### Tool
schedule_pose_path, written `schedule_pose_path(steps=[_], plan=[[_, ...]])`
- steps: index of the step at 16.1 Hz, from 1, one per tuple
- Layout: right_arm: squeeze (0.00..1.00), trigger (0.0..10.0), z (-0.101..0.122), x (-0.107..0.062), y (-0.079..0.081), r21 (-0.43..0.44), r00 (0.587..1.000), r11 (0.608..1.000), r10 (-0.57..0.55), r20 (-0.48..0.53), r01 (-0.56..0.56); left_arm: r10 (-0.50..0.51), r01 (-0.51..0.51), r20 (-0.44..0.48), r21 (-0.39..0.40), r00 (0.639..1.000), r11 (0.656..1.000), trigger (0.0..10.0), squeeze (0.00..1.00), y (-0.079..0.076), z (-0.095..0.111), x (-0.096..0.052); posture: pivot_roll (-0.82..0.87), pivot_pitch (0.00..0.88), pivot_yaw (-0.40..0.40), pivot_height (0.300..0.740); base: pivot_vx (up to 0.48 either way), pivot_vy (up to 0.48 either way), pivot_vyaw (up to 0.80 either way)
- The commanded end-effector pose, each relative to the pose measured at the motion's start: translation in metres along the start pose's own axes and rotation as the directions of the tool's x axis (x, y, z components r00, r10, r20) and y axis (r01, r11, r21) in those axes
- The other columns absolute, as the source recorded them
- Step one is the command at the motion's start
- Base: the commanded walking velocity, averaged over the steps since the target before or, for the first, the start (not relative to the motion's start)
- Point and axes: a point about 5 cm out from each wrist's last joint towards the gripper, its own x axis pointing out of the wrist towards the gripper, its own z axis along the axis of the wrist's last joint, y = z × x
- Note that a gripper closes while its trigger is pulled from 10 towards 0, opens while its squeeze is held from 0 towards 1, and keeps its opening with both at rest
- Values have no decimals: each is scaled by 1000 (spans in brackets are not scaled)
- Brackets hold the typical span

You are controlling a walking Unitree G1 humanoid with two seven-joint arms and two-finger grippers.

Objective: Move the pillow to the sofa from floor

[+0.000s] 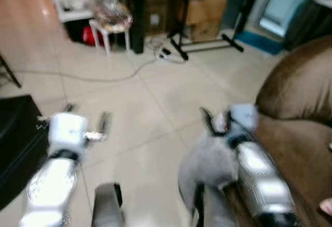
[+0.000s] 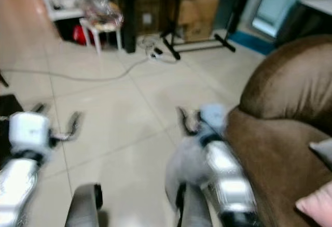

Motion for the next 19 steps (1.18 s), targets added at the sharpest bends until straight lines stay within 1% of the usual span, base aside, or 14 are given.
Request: schedule_pose_path(steps=[1, 2, 3, 5, 6, 7, 9, 12, 13, 14, 16, 17, 18, 19], plan=[[0, 10000, 2, 3, 7, 20, 1000, 1000, 17, -1, -17, 32, -32, -7, 33, 999, 999, 10000, 1000, 10, 0, -3, -11, 0, -66, 491, 292, 0, 0], [0, 10000, 2, 3, 7, 16, 1000, 1000, 23, -2, -22, 34, -34, -7, 32, 999, 999, 10000, 1000, 10, 0, -3, -11, 0, -66, 491, 292, 0, 0], [0, 10000, 2, 4, 8, 6, 999, 999, 38, -9, -38, 49, -49, -15, 46, 999, 998, 10000, 1000, 9, -1, -3, -9, 0, -78, 491, 0, 0, 0], [0, 10000, 1, 6, 10, 1, 998, 998, 59, -24, -59, 55, -54, -27, 58, 998, 997, 10000, 1000, 8, -3, -3, -11, 0, -79, 491, 0, 0, 0], [0, 10000, 0, 7, 12, 6, 997, 998, 69, -41, -69, 51, -49, -31, 57, 998, 997, 10000, 820, 7, -4, -3, -15, 0, -78, 491, 0, 0, 0], [0, 10000, -16, 14, 10, 37, 981, 998, 55, -184, -49, 24, -21, -50, 53, 998, 998, 10000, 745, 3, -7, -2, -20, 0, -77, 491, 0, 0, 0], [0, 10000, -26, 20, 8, 46, 964, 999, 39, -263, -28, -5, 8, -63, 56, 998, 998, 10000, 737, 0, -10, -1, -24, 0, -78, 491, 0, 0, 0], [0, 10000, -36, 32, 5, 49, 950, 999, 18, -312, -3, -63, 69, -75, 78, 995, 995, 10000, 737, -4, -11, 2, -32, 0, -63, 491, 0, 0, 0], [0, 10000, -41, 41, 2, 47, 939, 998, -14, -343, 33, -95, 102, -81, 93, 992, 990, 10000, 737, -4, -13, 6, -41, 0, -53, 491, 0, 0, 0], [0, 10000, -46, 46, 1, 61, 927, 997, -29, -373, 56, -124, 133, -86, 106, 989, 985, 10000, 745, -4, -13, 10, -46, 0, -46, 486, 0, 0, 0], [0, 10000, -47, 49, 0, 75, 925, 995, -36, -378, 70, -150, 161, -92, 115, 984, 980, 10000, 741, -4, -13, 8, -52, 0, -39, 466, 0, 0, 0], [0, 10000, -46, 52, -2, 60, 923, 995, -48, -382, 77, -163, 174, -101, 112, 981, 978, 10000, 737, -6, -14, 5, -58, 0, -37, 456, 0, 0, 0], [0, 10000, -46, 52, -2, 60, 923, 995, -48, -382, 77, -163, 174, -101, 112, 981, 978, 10000, 737, -6, -14, 5, -58, 0, -37, 456, 0, 0, 0], [0, 10000, -45, 55, -6, 33, 925, 993, -94, -368, 114, -197, 209, -116, 104, 973, 972, 10000, 741, -10, -14, -1, -52, 0, -36, 456, 0, 0, 0]])
